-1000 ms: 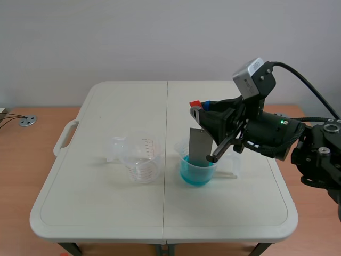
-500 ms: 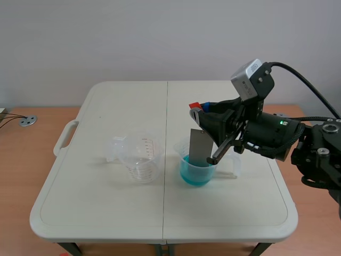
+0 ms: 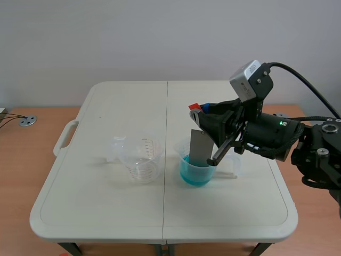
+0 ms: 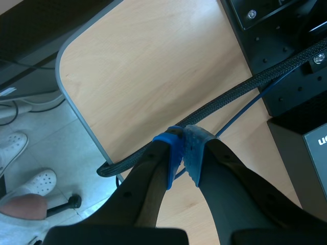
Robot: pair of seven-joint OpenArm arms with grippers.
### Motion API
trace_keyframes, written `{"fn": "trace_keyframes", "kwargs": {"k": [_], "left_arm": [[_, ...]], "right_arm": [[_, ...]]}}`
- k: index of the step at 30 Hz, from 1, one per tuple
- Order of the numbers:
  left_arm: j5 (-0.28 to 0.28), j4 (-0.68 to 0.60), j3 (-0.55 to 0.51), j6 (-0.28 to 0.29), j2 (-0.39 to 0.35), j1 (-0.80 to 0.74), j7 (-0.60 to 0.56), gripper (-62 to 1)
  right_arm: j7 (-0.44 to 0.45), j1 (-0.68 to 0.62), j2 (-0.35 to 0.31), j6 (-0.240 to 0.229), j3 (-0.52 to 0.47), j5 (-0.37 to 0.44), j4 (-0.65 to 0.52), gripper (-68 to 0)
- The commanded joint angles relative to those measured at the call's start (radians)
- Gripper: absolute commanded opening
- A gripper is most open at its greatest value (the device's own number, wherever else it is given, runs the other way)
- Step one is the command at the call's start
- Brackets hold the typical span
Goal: Hold the metal plate by the orange handle, dip it into the blue solution, take it out and point at it, then put the plate back in the beaker on the left.
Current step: 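Hold the plate still in the solution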
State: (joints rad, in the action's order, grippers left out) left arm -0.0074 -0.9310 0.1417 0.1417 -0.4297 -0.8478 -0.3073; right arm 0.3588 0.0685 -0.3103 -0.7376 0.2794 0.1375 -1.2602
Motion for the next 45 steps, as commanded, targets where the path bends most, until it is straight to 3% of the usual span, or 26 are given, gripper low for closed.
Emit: {"fn": "trace_keyframes", "kwargs": {"k": [1,45], "left_arm": [[-0.003,-0.004,-0.002,0.003,-0.003,-0.013,-0.007,-59.0],[-0.003,-0.004,-0.002,0.003,-0.003,-0.013,-0.010,-59.0]], "right_arm": [[0.006,0.015,-0.005,-0.008,-0.003,0.003,0.005,-66.4],[0.006,0.011,-0.006,-0.008,-0.042,0.008,-0.011,-66.4]]}}
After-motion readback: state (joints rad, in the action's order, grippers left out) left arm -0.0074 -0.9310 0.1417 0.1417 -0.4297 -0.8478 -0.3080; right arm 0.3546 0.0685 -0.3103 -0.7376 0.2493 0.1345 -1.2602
